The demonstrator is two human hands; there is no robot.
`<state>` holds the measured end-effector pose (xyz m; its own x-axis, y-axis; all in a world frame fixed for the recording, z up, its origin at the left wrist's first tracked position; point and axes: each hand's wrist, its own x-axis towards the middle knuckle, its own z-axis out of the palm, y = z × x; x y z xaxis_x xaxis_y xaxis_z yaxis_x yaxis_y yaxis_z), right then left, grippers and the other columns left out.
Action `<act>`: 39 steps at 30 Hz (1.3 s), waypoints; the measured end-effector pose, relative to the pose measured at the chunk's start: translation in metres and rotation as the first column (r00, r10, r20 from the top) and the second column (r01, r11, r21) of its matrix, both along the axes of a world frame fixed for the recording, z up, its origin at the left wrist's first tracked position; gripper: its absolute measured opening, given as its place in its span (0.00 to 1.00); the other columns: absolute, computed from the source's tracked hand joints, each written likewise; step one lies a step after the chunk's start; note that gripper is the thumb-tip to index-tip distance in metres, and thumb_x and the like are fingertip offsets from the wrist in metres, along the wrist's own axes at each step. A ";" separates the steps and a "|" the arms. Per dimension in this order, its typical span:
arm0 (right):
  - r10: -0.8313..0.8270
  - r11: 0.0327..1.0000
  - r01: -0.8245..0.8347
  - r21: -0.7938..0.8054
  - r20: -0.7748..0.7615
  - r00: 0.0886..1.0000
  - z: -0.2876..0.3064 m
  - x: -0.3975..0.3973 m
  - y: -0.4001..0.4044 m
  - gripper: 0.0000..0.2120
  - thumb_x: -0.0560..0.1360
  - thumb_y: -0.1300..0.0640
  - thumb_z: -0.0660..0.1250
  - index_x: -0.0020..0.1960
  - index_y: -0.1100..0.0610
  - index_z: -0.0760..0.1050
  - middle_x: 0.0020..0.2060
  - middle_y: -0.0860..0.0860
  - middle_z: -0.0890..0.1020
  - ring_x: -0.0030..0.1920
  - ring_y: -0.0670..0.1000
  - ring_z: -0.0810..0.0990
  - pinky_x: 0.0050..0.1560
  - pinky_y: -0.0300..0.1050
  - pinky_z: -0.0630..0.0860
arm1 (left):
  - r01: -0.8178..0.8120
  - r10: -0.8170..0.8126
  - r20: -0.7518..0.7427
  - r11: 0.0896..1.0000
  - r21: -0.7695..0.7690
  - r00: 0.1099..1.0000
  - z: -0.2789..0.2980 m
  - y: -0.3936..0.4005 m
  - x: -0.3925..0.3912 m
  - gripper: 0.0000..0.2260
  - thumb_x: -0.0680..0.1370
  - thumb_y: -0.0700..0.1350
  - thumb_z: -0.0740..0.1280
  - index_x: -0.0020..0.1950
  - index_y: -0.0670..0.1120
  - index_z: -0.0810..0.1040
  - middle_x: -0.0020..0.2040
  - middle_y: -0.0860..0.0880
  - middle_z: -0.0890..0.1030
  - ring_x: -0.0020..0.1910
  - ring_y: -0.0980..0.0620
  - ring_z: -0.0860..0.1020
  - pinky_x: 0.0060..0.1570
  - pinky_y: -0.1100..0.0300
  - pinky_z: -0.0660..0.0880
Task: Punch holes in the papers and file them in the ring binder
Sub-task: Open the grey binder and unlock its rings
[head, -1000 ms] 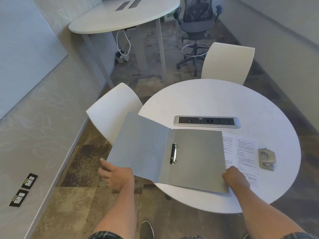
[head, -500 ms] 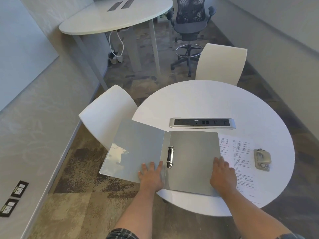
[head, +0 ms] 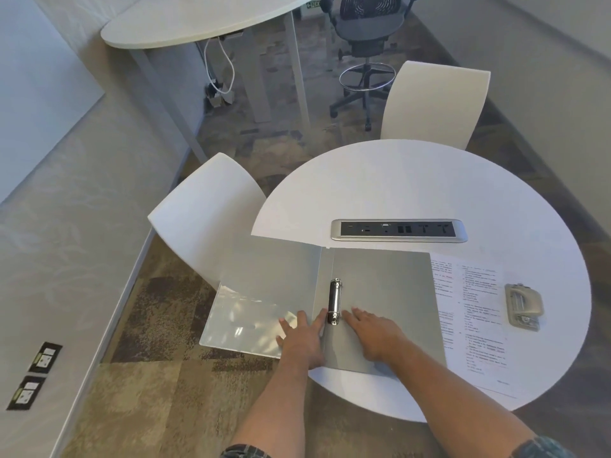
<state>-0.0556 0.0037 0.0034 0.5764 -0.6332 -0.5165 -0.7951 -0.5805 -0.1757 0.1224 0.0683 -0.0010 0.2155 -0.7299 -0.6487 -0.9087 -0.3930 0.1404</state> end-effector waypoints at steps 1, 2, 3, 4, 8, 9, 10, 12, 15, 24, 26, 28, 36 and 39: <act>-0.026 1.000 0.027 0.010 -0.003 1.000 0.001 0.006 -0.001 0.43 0.76 0.62 0.68 0.83 0.53 0.47 0.80 0.57 0.59 0.77 0.57 0.66 0.70 0.54 0.71 | -0.011 0.011 -0.011 1.000 -0.005 1.000 -0.002 -0.001 0.000 0.47 0.76 0.46 0.71 0.80 0.68 0.42 0.79 0.47 0.49 0.79 0.24 0.43 0.74 0.27 0.57; -0.048 0.999 0.048 0.013 -0.002 0.999 0.003 0.013 -0.002 0.42 0.75 0.62 0.68 0.82 0.54 0.49 0.76 0.59 0.66 0.73 0.58 0.71 0.66 0.55 0.75 | -0.020 0.020 -0.023 1.000 -0.009 1.000 -0.003 -0.002 0.000 0.47 0.76 0.45 0.72 0.80 0.69 0.41 0.79 0.47 0.49 0.78 0.23 0.42 0.73 0.26 0.56; -0.058 0.998 0.058 0.014 -0.005 0.998 0.004 0.019 -0.004 0.40 0.74 0.61 0.68 0.81 0.54 0.51 0.71 0.59 0.72 0.67 0.59 0.76 0.62 0.55 0.77 | -0.029 0.029 -0.034 0.999 -0.013 0.999 -0.006 -0.002 0.000 0.48 0.76 0.44 0.71 0.79 0.70 0.41 0.78 0.46 0.49 0.78 0.23 0.42 0.73 0.25 0.56; -0.056 0.998 0.056 0.016 -0.015 0.998 0.006 0.025 -0.005 0.39 0.74 0.60 0.68 0.80 0.54 0.52 0.65 0.59 0.76 0.63 0.60 0.78 0.58 0.54 0.78 | -0.036 0.035 -0.043 0.999 -0.019 0.998 -0.007 -0.002 -0.001 0.48 0.76 0.43 0.71 0.79 0.71 0.40 0.77 0.46 0.49 0.78 0.22 0.41 0.73 0.25 0.55; -0.001 1.000 0.002 0.008 -0.066 0.998 0.012 0.039 -0.011 0.34 0.76 0.59 0.65 0.78 0.56 0.55 0.57 0.59 0.79 0.57 0.60 0.80 0.46 0.51 0.74 | -0.027 0.025 -0.053 0.999 -0.036 0.998 -0.013 -0.002 -0.003 0.47 0.78 0.41 0.70 0.78 0.71 0.40 0.76 0.44 0.49 0.77 0.20 0.41 0.72 0.24 0.56; 0.004 1.000 -0.003 0.004 -0.069 0.998 0.013 0.041 -0.012 0.32 0.76 0.59 0.65 0.77 0.57 0.57 0.56 0.58 0.79 0.56 0.60 0.81 0.44 0.50 0.73 | -0.023 0.021 -0.051 0.999 -0.036 0.998 -0.014 -0.002 -0.002 0.47 0.78 0.41 0.70 0.79 0.71 0.40 0.77 0.43 0.49 0.76 0.20 0.41 0.72 0.24 0.56; 0.004 1.000 -0.004 0.007 -0.067 0.998 0.014 0.042 -0.012 0.31 0.76 0.59 0.65 0.76 0.58 0.59 0.55 0.58 0.80 0.55 0.60 0.81 0.43 0.50 0.73 | -0.017 0.015 -0.054 0.999 -0.035 0.998 -0.015 -0.002 -0.001 0.47 0.77 0.41 0.70 0.79 0.70 0.40 0.77 0.43 0.49 0.76 0.20 0.41 0.72 0.24 0.56; -0.005 0.999 0.007 0.033 -0.061 0.998 0.016 0.043 -0.015 0.29 0.75 0.59 0.65 0.75 0.58 0.61 0.55 0.58 0.80 0.55 0.59 0.81 0.43 0.50 0.74 | -0.019 0.016 -0.080 0.999 -0.034 0.997 -0.015 -0.001 0.000 0.47 0.77 0.42 0.71 0.79 0.69 0.42 0.77 0.42 0.48 0.76 0.20 0.40 0.71 0.23 0.56; -0.029 0.997 0.033 0.067 -0.053 0.998 0.016 0.043 -0.020 0.30 0.75 0.59 0.66 0.74 0.58 0.62 0.55 0.58 0.80 0.54 0.59 0.81 0.45 0.50 0.76 | -0.040 0.033 -0.126 0.998 -0.050 0.991 -0.013 0.000 0.002 0.45 0.76 0.42 0.71 0.79 0.70 0.46 0.78 0.42 0.47 0.76 0.20 0.40 0.70 0.23 0.57; -0.105 0.987 0.107 0.124 -0.019 0.994 0.011 0.040 -0.021 0.28 0.74 0.58 0.65 0.72 0.60 0.61 0.55 0.58 0.80 0.55 0.60 0.81 0.48 0.51 0.77 | -0.077 0.071 -0.310 0.997 -0.007 0.948 -0.011 -0.009 0.020 0.46 0.70 0.45 0.76 0.74 0.74 0.52 0.81 0.49 0.30 0.77 0.25 0.32 0.73 0.26 0.56; -0.113 0.984 0.114 0.135 -0.011 0.994 0.010 0.038 -0.021 0.28 0.75 0.59 0.65 0.72 0.59 0.61 0.55 0.59 0.80 0.55 0.60 0.81 0.48 0.51 0.76 | -0.126 0.123 -0.391 0.992 0.019 0.912 -0.014 -0.013 0.026 0.44 0.70 0.46 0.77 0.74 0.74 0.56 0.80 0.51 0.26 0.77 0.27 0.29 0.75 0.30 0.55; -0.131 0.981 0.129 0.144 0.004 0.991 0.010 0.036 -0.022 0.28 0.74 0.60 0.64 0.72 0.58 0.61 0.55 0.59 0.80 0.54 0.60 0.81 0.49 0.51 0.77 | -0.164 0.158 -0.446 0.986 0.026 0.881 -0.019 -0.017 0.030 0.42 0.68 0.47 0.78 0.72 0.74 0.61 0.80 0.53 0.25 0.77 0.27 0.31 0.77 0.34 0.55; -0.168 0.973 0.162 0.161 0.021 0.986 0.010 0.038 -0.022 0.27 0.74 0.56 0.66 0.70 0.58 0.62 0.52 0.57 0.81 0.52 0.59 0.81 0.47 0.51 0.78 | -0.219 0.191 -0.518 0.976 0.008 0.834 -0.027 -0.027 0.030 0.32 0.62 0.52 0.78 0.60 0.74 0.70 0.81 0.49 0.27 0.80 0.28 0.53 0.78 0.34 0.49; -0.179 0.971 0.172 0.163 0.029 0.983 0.010 0.036 -0.024 0.27 0.74 0.56 0.66 0.70 0.58 0.63 0.52 0.58 0.81 0.52 0.59 0.81 0.46 0.50 0.77 | -0.255 0.222 -0.533 0.967 0.013 0.817 -0.019 -0.028 0.028 0.27 0.66 0.48 0.79 0.58 0.71 0.73 0.82 0.47 0.29 0.82 0.31 0.45 0.78 0.36 0.37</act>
